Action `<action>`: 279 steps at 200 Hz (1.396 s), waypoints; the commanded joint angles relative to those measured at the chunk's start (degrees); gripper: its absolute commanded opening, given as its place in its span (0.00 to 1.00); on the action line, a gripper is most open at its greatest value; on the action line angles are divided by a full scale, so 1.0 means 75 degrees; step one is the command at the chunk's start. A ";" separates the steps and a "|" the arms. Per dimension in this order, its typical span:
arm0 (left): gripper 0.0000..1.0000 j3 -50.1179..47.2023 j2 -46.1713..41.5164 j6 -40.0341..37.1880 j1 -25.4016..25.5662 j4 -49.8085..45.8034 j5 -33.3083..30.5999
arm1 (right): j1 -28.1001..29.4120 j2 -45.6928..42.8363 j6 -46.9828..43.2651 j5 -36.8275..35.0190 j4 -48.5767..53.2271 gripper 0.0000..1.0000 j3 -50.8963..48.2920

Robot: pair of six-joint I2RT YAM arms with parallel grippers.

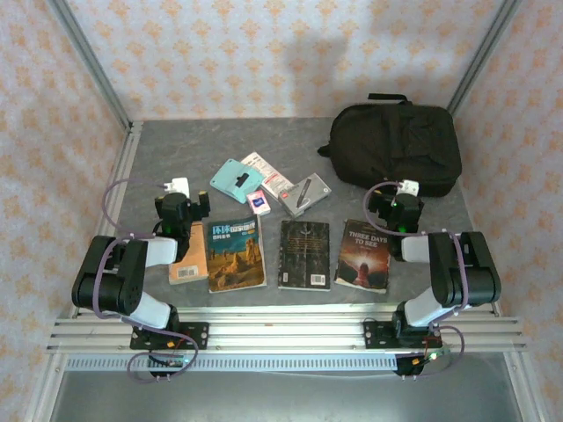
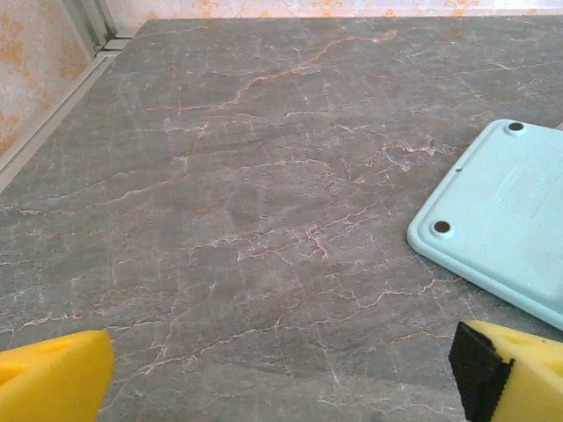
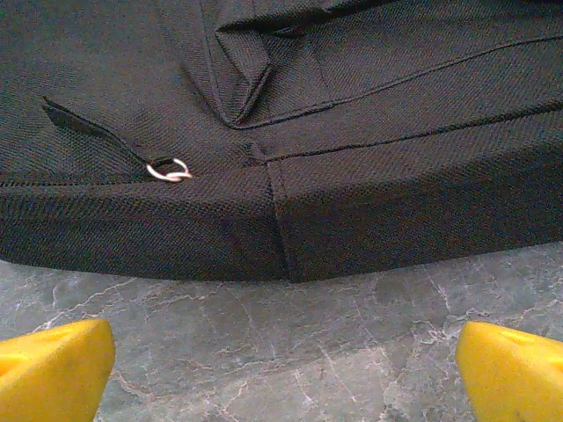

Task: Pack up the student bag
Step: Unzip the student bag at the top-right of the table.

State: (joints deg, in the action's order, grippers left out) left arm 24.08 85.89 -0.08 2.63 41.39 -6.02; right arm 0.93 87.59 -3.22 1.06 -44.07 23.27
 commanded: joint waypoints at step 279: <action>1.00 0.1571 -0.2982 -0.0845 0.1378 -0.2869 -0.0706 | 0.1824 -0.3473 -0.0674 -0.0175 0.4223 0.99 0.2090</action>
State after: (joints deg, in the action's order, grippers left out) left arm 29.06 71.16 -2.59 7.81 28.08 -8.03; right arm 8.47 69.19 -5.78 2.48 -22.61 34.46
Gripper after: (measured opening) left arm 0.999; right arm 0.993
